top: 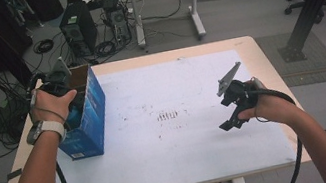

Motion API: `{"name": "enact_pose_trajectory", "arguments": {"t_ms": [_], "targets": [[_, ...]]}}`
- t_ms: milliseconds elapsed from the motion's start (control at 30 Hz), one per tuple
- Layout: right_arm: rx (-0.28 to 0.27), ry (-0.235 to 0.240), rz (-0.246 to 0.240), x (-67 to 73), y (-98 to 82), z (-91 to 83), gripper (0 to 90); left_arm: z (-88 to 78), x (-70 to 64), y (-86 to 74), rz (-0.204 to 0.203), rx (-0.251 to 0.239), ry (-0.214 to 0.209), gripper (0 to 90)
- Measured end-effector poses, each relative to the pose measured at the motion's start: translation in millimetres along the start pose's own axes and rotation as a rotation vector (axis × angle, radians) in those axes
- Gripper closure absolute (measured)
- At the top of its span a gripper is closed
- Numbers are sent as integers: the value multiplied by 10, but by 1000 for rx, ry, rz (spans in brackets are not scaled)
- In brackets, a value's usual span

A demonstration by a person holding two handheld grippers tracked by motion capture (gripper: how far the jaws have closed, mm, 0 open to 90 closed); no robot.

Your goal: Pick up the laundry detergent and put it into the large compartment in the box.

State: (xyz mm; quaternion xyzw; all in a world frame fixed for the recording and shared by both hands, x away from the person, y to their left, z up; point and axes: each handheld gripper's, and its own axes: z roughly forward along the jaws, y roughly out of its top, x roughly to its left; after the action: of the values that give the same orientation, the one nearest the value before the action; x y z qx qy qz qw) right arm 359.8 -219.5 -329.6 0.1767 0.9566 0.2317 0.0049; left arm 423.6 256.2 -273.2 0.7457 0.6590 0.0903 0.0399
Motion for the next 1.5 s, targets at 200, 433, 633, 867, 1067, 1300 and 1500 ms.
{"name": "enact_pose_trajectory", "arguments": {"t_ms": [200,433,633,867,1067,1300,1500], "targets": [[-1,-2,0,7,-10,-3,96,-6,10,-5,-4,-3,-1,239],[-2,-2,-1,9,-4,-10,96,-18,13,-7,0,-10,5,221],[-3,-1,-4,14,5,-6,96,-36,21,-12,5,-19,-1,208],[0,-1,-4,18,2,-8,96,-73,14,-13,5,-30,4,204],[-4,-2,-3,25,2,-20,96,-100,6,-15,4,-37,3,177],[-5,-4,-6,37,-9,-24,96,-119,8,-26,8,-40,3,150],[-8,-6,-3,46,-7,-39,96,-144,3,-26,14,-43,3,143]]}}
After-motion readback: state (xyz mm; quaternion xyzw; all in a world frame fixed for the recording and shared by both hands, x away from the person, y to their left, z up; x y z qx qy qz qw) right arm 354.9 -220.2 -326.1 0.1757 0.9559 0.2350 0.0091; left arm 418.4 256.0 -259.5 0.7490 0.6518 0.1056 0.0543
